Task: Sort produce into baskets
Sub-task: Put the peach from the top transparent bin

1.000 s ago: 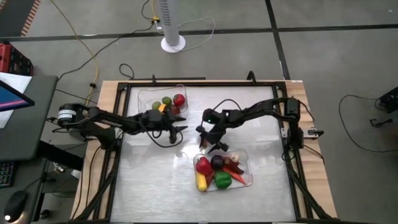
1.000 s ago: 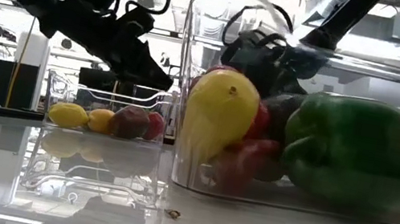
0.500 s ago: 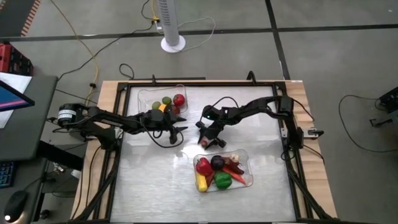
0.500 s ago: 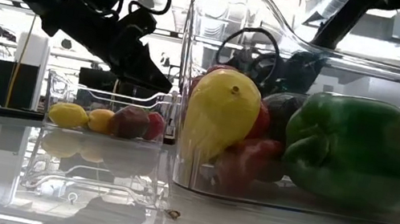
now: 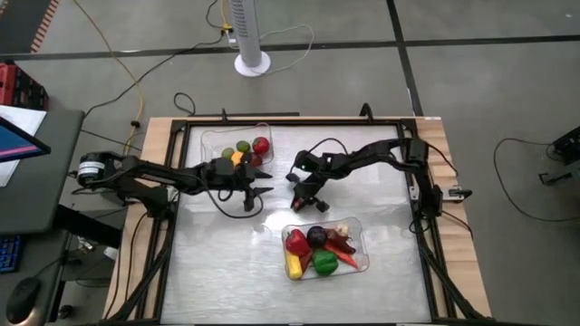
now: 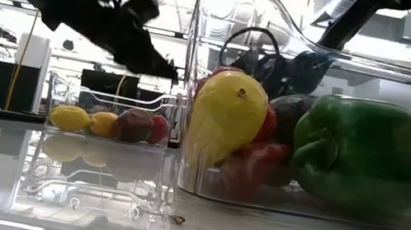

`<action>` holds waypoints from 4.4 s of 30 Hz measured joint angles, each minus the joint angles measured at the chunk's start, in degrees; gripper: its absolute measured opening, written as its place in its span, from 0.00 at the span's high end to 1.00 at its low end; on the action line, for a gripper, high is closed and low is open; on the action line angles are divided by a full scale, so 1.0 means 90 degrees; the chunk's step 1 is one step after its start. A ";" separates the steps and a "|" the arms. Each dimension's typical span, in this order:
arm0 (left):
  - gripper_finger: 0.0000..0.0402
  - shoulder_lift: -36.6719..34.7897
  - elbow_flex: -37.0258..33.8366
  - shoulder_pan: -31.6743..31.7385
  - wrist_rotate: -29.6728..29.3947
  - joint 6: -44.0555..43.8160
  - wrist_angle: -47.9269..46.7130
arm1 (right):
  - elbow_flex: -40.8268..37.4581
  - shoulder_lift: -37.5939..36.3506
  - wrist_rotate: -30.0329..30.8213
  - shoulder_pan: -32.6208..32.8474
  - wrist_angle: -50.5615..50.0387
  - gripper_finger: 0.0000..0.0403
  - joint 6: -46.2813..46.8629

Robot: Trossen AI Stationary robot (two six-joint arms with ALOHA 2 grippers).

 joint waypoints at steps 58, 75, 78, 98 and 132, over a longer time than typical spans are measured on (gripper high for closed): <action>0.57 -0.4739 -0.2071 -0.0129 -0.0089 -0.0317 -0.0238 | -0.3271 -0.6227 0.4473 0.1977 0.0403 0.39 0.6584; 0.57 -0.7349 -0.2084 -0.0126 -0.0438 -0.0909 -0.2847 | -0.6059 -0.7497 0.3293 -0.0280 0.4077 0.42 0.6426; 0.57 -0.7535 -0.2084 -0.0126 -0.0454 -0.0905 -0.3098 | -0.6321 -0.7497 0.3292 -0.0442 0.4331 0.42 0.6460; 0.57 -0.8540 -0.2720 -0.0126 -0.0806 -0.0876 -0.2781 | -0.6908 -0.8842 0.1115 -0.2469 0.4464 0.53 0.7222; 0.57 -0.8525 -0.2737 -0.0124 -0.1622 -0.0530 -0.3225 | -0.6876 -1.2862 0.5935 -0.0939 -0.0184 0.54 0.6461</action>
